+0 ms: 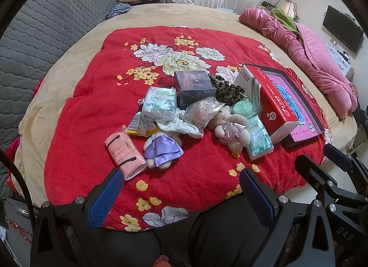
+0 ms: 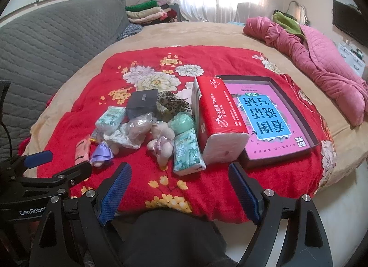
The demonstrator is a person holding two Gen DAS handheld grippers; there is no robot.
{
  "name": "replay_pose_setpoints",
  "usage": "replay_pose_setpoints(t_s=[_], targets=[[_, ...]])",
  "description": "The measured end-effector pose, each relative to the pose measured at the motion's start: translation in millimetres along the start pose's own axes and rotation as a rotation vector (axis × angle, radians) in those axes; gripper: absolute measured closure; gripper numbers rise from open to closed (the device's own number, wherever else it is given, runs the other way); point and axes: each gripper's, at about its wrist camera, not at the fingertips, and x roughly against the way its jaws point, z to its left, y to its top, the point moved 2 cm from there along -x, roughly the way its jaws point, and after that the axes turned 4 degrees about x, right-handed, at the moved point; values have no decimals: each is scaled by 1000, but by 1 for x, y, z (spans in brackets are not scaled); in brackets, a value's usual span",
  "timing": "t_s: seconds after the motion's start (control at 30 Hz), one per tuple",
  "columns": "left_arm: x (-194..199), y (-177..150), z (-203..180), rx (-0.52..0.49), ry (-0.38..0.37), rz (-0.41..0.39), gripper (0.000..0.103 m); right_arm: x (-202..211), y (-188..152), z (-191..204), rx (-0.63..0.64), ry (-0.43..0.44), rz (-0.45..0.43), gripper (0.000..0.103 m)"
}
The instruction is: Organize soft objects
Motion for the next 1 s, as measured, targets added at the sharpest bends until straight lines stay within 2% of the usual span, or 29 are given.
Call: replay_pose_setpoints(t_s=[0.53, 0.7, 1.0], targets=[[-15, 1, 18, 54, -15, 46, 2, -20, -2, -3, -6, 6, 30, 16], [-20, 4, 46, 115, -12, 68, 2, -35, -4, -3, 0, 1, 55, 16], [-34, 4, 104, 210, 42, 96, 2, -55, 1, 10, 32, 24, 85, 16]])
